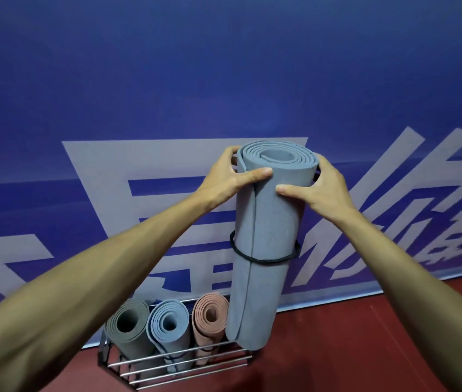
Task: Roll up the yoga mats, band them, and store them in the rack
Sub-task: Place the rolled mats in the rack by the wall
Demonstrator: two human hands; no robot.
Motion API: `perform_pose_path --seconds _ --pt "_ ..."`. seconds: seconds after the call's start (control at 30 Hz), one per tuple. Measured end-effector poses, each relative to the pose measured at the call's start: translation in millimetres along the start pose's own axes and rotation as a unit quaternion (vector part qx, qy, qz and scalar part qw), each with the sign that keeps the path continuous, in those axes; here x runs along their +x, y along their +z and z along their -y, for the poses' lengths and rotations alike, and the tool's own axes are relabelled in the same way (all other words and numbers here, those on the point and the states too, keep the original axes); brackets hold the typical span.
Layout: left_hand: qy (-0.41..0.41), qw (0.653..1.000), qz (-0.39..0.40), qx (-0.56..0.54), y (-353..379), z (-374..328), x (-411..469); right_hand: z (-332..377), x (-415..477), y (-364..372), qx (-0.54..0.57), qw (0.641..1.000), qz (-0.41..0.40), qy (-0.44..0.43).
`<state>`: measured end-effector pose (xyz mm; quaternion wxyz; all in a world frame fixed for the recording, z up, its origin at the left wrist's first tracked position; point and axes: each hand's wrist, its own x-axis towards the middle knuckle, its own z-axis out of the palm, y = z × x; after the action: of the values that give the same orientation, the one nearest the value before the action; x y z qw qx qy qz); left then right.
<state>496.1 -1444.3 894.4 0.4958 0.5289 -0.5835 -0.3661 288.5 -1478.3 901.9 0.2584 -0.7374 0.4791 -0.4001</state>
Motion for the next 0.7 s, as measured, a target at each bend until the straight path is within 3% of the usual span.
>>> perform_pose_path --seconds 0.4,0.7 --pt "0.03 0.999 -0.015 0.033 42.6 -21.3 11.3 -23.7 -0.2 -40.5 0.027 0.999 -0.019 -0.015" --pt "-0.016 0.999 -0.023 0.025 56.6 8.8 -7.2 -50.4 -14.1 -25.5 0.034 0.999 0.018 0.017"
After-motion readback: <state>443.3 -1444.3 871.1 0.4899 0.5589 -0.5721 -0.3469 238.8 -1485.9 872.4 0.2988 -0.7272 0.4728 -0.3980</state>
